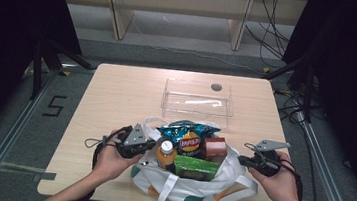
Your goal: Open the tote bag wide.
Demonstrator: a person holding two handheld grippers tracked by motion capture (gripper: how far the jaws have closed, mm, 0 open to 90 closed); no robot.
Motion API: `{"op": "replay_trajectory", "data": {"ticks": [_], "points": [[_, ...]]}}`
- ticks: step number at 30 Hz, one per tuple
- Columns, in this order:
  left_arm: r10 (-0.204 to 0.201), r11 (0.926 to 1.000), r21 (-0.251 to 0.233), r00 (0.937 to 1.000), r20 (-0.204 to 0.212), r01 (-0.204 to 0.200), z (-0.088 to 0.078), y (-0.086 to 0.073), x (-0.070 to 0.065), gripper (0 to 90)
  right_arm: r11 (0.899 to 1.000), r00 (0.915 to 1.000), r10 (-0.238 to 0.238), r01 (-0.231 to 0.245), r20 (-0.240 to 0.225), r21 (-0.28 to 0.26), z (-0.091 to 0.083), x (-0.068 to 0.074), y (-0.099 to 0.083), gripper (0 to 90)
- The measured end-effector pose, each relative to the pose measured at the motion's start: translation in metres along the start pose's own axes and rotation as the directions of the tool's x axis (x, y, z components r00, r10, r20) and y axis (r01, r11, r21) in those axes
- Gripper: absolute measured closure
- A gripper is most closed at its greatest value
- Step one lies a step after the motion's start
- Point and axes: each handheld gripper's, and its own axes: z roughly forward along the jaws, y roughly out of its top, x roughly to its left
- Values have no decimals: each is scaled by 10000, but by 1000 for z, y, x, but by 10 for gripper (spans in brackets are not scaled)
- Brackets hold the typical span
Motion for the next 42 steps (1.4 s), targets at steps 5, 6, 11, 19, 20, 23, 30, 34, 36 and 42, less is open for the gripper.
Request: {"op": "replay_trajectory", "data": {"ticks": [5, 6, 11, 19, 20, 23, 30, 34, 36, 42], "points": [[-78, 9999, -101, 10000, -7, 78, 0, -1, 0, 863, 9994, 10000, 5, -3, 56, -336, 3, -1, -2, 895], [-93, 9999, -106, 10000, -2, 93, 0, -1, 0, 863, 10000, 10000, 28, -29, -35, -32, 1, -1, -1, 895], [-659, 9959, -617, 9978, 29, 660, -11, -1, 2, 765, 9980, 9995, 308, -312, -77, -544, 0, -2, -2, 833], [-1237, 9724, -2006, 9923, -99, 1192, -33, -3, 2, 543, 9788, 9970, 598, -682, -489, -1930, -25, -8, 16, 609], [-1295, 9688, -2140, 9916, -60, 1252, -35, -2, 2, 508, 9752, 9970, 598, -690, -498, -2104, -28, -8, 19, 579], [-1739, 9514, -2558, 9847, 134, 1716, -40, -1, 5, 426, 9616, 9958, 604, -766, -690, -2635, -39, -7, 31, 515], [-2079, 9310, -2961, 9769, 498, 2133, -42, -3, 12, 316, 9429, 9966, 321, -554, -760, -3283, -48, -2, 52, 480], [-2105, 9307, -2967, 9766, 435, 2138, -42, -2, 11, 308, 9395, 9957, 318, -594, -867, -3373, -48, -1, 59, 478], [-2006, 9328, -2957, 9785, 484, 2059, -42, -2, 11, 306, 9345, 9950, 411, -706, -910, -3489, -49, 1, 62, 478], [-1994, 9340, -2919, 9785, 523, 2059, -40, 0, 10, 292, 9251, 9968, 288, -548, -745, -3758, -52, 2, 66, 478]]}}
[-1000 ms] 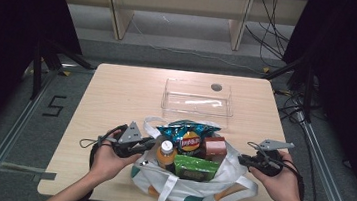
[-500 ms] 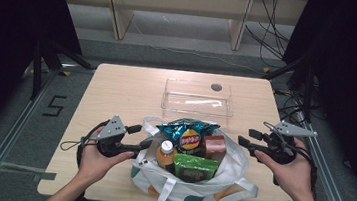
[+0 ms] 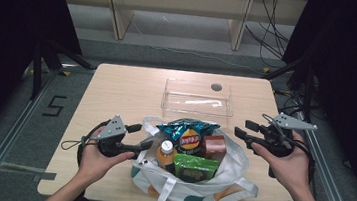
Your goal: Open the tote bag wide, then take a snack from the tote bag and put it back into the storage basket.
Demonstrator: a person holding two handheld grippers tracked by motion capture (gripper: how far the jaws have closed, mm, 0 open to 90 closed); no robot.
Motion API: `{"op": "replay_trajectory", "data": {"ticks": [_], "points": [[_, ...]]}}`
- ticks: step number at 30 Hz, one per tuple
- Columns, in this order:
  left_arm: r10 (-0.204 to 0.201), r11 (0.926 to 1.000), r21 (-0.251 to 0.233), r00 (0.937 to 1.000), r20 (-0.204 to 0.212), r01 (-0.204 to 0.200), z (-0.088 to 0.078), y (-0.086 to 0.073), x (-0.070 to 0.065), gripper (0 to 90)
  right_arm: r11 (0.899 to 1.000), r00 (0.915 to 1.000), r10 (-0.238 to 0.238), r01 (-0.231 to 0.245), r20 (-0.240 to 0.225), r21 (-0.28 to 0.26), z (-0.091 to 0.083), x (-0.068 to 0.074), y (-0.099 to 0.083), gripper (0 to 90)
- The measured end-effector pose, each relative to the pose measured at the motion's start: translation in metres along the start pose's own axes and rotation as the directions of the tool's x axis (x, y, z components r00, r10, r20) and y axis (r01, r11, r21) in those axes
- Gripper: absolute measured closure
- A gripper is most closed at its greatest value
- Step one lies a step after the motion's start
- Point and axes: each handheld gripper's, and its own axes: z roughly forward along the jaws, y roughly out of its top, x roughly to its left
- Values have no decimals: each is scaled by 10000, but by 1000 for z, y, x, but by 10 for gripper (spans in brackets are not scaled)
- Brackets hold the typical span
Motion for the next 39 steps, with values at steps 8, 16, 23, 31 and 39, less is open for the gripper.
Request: {"op": "replay_trajectory", "data": {"ticks": [8, 16, 23, 31, 39], "points": [[-124, 9999, -45, 9998, -159, 123, -1, 0, 1, 288, 9997, 9987, 116, -127, -505, -222, 7, 10, 9, 468], [-59, 10000, 15, 9997, -230, 59, -1, 1, -1, 287, 9978, 9917, -480, 422, -1191, -514, 16, 25, 26, 415], [-95, 10000, 4, 9998, -177, 95, -1, 0, 0, 287, 9980, 9822, -630, 614, -1771, -147, 37, 34, 26, 392], [-93, 9999, 53, 9998, -159, 94, 0, 0, 0, 287, 9951, 9776, -727, 845, -1977, 520, 56, 38, 29, 424], [-76, 9999, 95, 9999, -110, 77, 1, 0, 0, 286, 9920, 9756, -851, 1019, -2022, 746, 68, 34, 31, 507]]}}
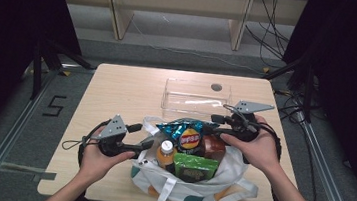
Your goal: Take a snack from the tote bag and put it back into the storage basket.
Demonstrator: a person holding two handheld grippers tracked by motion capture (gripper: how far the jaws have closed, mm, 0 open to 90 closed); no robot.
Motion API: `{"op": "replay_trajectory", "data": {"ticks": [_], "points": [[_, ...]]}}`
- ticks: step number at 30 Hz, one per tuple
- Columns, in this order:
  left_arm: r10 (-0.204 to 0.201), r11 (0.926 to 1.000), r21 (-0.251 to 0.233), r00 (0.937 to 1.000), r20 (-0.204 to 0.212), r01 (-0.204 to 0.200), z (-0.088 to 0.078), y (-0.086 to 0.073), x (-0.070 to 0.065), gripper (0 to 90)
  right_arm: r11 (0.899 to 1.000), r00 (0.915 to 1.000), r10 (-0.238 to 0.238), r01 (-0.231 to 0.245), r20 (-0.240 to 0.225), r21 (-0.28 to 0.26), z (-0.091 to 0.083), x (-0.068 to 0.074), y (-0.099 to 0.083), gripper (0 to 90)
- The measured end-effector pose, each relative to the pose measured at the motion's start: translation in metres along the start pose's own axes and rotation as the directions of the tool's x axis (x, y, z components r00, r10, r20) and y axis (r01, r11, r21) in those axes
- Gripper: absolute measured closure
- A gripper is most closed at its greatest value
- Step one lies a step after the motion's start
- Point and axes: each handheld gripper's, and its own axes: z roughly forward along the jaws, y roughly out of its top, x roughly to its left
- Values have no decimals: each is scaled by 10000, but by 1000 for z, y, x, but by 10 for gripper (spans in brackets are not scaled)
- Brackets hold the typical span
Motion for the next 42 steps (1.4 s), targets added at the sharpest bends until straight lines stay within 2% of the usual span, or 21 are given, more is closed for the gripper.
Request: {"op": "replay_trajectory", "data": {"ticks": [1, 5, 6, 7, 9, 11, 15, 16, 19, 20, 21, 24, 28, 29, 30, 31, 35, 36, 37, 39, 42], "points": [[0, 10000, 0, 10000, 0, 0, 0, 0, 0, 286, 9995, 9996, 255, -253, -120, 177, 0, 2, 0, 516], [-13, 10000, -24, 10000, 63, 13, 1, 0, 0, 286, 9986, 9990, 194, -174, -403, 490, 1, 0, 2, 585], [-8, 10000, -17, 10000, 50, 8, 1, 0, 0, 286, 9987, 9994, 93, -77, -320, 499, 2, 0, 2, 603], [9, 10000, -10, 10000, 55, -9, 1, 0, 0, 286, 9973, 9988, 280, -252, -413, 688, 1, 2, 2, 629], [15, 10000, -11, 10000, 59, -15, 1, 0, 0, 286, 9971, 9994, 70, -44, -341, 754, 1, 0, 2, 689], [18, 10000, -1, 10000, 66, -18, 1, -1, 0, 286, 9952, 9988, 370, -340, -306, 919, 0, 3, 0, 758], [-26, 10000, 59, 10000, 19, 26, 1, -1, -1, 286, 9940, 9998, -86, 102, -157, 1089, 0, 4, 0, 852], [5, 10000, 71, 10000, 27, -6, 1, -1, -1, 286, 9946, 9999, 3, 13, -157, 1036, 0, 5, 0, 864], [54, 9999, 123, 10000, 49, -55, 2, -1, -1, 286, 9931, 9996, -289, 287, -1, 1134, 0, 6, 0, 892], [51, 9999, 129, 10000, 50, -51, 2, -1, -1, 286, 9947, 9997, -216, 206, 83, 1004, 0, 9, 0, 896], [53, 9999, 109, 9999, 118, -54, 2, -2, -1, 286, 9938, 9989, -445, 430, 124, 1029, 0, 9, 1, 898], [40, 9998, 219, 10000, 38, -41, 3, -2, -1, 293, 9962, 9977, -604, 583, 310, 643, -1, 13, 2, 900], [222, 9992, 330, 9998, 1, -222, 4, -3, -2, 318, 9975, 9971, -645, 632, 399, 313, -6, 16, 6, 900], [207, 9992, 340, 9998, 12, -207, 4, -3, -2, 319, 9987, 9985, -451, 443, 322, 242, -7, 18, 6, 900], [202, 9992, 338, 9998, 9, -202, 4, -3, -2, 317, 9978, 9970, -653, 649, 404, 106, -8, 16, 7, 900], [210, 9992, 353, 9998, -4, -209, 4, -3, -2, 317, 9988, 9981, -485, 482, 374, 89, -8, 18, 7, 900], [222, 9989, 414, 9997, -41, -221, 5, -4, -2, 323, 9970, 9960, -708, 724, 548, -269, -11, 20, 8, 900], [268, 9987, 432, 9996, -28, -266, 5, -4, -2, 327, 9981, 9977, -534, 546, 412, -280, -11, 21, 8, 900], [268, 9986, 453, 9996, -21, -267, 5, -4, -2, 331, 9963, 9963, -695, 719, 511, -465, -12, 20, 9, 900], [282, 9985, 464, 9996, -12, -281, 5, -4, -2, 334, 9982, 9983, -366, 387, 449, -467, -13, 23, 8, 900], [279, 9986, 451, 9996, 24, -280, 6, -5, -1, 337, 9957, 9971, -526, 566, 552, -731, -15, 24, 9, 900]]}}
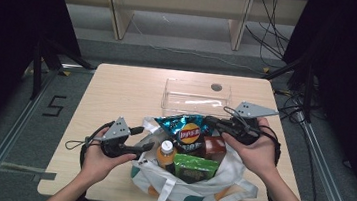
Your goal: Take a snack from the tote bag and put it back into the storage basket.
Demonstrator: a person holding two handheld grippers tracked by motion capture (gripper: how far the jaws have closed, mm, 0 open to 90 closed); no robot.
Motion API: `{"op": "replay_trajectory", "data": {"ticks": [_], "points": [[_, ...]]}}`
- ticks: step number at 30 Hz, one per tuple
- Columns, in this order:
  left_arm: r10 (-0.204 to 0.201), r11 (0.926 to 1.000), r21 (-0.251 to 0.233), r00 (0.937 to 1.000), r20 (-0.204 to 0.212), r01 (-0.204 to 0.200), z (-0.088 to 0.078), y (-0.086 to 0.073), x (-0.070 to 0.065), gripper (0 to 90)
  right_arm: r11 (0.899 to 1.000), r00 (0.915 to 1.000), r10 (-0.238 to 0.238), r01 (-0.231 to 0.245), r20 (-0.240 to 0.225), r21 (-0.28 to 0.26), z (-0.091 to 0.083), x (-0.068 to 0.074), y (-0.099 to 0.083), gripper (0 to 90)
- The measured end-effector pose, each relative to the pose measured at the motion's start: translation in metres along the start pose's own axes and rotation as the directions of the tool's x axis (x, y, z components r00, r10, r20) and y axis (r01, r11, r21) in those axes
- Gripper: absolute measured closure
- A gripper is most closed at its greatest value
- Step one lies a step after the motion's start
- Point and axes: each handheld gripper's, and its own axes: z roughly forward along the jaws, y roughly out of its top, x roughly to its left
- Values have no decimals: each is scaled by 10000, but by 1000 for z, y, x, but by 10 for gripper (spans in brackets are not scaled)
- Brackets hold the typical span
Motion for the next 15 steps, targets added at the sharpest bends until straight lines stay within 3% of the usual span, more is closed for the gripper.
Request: {"op": "replay_trajectory", "data": {"ticks": [3, 4, 7, 14, 15], "points": [[-8, 10000, 91, 10000, -55, 9, 0, 0, 0, 339, 9996, 9999, 50, -53, -126, -264, -1, 0, 1, 900], [-12, 10000, 88, 10000, -46, 12, 0, 0, 0, 340, 9993, 10000, 24, -21, 84, -369, -1, 0, 1, 900], [-38, 10000, 91, 10000, -40, 39, 0, -1, 0, 340, 9978, 9998, 190, -190, 3, -627, -4, 1, 3, 900], [-18, 10000, 84, 10000, 65, 17, 2, -1, 0, 343, 9943, 9999, -27, 38, 99, -1063, -12, -1, 9, 900], [-49, 9999, 97, 10000, 41, 48, 2, -1, -1, 343, 9943, 9999, 110, -97, 115, -1066, -13, 0, 9, 900]]}}
